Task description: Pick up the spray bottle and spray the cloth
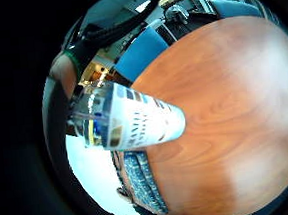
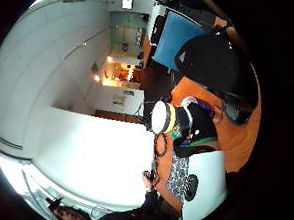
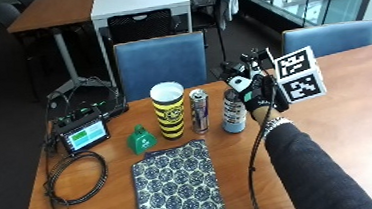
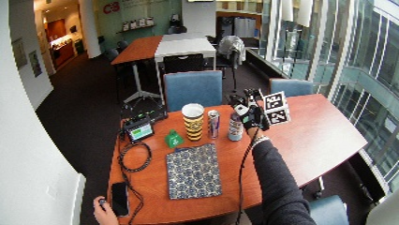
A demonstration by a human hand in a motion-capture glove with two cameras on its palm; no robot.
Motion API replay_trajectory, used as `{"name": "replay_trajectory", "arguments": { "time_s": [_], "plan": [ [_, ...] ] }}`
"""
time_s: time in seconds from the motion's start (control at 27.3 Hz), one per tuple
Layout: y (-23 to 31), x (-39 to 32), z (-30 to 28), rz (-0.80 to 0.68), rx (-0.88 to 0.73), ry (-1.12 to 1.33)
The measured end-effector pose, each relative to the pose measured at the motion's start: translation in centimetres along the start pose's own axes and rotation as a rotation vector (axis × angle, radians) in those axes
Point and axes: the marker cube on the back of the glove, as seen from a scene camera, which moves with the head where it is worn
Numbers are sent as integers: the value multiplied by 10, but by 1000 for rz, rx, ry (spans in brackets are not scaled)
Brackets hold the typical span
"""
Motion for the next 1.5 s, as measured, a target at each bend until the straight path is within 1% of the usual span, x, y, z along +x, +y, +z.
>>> {"name": "replay_trajectory", "arguments": {
  "time_s": [0.15,0.26,0.4,0.62,0.84,1.1,1.32,1.5],
  "plan": [
    [0,-4,14,19,18,-73],
    [1,-6,16,11,65,-105],
    [1,-14,17,-39,131,-110],
    [-4,-20,24,-135,128,-167],
    [4,-27,25,-242,234,-138],
    [9,-34,22,-309,332,-134],
    [24,-17,16,-301,332,-124],
    [25,-7,18,-272,319,-123]
  ]
}}
